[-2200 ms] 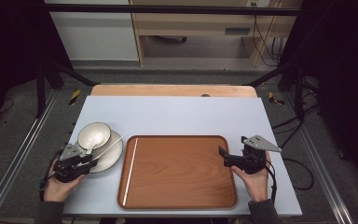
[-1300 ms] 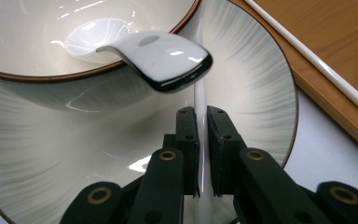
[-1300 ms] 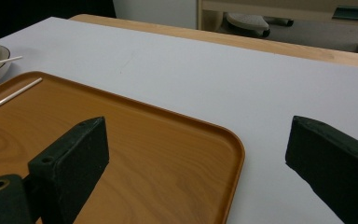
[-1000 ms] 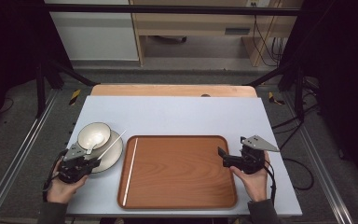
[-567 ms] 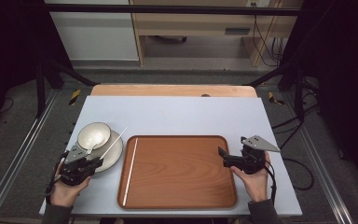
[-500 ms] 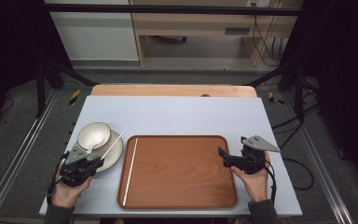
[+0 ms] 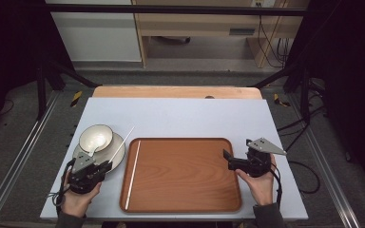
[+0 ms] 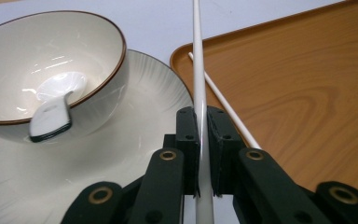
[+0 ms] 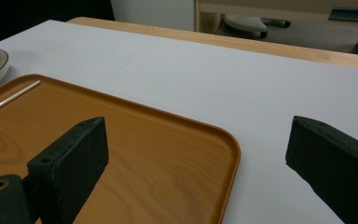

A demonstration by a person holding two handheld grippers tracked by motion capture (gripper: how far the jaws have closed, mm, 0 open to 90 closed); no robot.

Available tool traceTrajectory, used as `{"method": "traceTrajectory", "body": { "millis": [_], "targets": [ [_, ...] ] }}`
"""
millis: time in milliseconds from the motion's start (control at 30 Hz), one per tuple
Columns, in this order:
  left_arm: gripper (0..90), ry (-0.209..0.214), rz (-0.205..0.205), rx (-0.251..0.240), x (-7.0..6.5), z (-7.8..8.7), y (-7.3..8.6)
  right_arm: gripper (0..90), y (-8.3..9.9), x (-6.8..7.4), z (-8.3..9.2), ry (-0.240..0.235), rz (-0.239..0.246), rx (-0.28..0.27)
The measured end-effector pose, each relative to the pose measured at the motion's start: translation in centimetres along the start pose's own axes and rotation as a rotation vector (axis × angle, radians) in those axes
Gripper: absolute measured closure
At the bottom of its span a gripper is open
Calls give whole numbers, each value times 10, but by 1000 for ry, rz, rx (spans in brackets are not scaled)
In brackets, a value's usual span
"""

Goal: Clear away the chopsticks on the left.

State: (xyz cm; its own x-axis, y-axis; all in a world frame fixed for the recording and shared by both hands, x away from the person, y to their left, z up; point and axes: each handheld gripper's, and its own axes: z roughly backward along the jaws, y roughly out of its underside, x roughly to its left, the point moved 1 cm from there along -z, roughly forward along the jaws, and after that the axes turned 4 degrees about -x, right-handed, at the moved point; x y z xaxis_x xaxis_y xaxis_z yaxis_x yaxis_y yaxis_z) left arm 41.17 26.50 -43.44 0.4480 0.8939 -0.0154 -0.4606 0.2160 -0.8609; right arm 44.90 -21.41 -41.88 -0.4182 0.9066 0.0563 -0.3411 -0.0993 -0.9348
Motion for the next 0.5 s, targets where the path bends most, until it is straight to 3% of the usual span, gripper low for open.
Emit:
{"method": "traceTrajectory", "body": {
  "millis": [500],
  "targets": [
    [839, -42, 58, -34, -31, -1, -3, 57, -1, 1, 1, 0, -1, -6]
  ]
}}
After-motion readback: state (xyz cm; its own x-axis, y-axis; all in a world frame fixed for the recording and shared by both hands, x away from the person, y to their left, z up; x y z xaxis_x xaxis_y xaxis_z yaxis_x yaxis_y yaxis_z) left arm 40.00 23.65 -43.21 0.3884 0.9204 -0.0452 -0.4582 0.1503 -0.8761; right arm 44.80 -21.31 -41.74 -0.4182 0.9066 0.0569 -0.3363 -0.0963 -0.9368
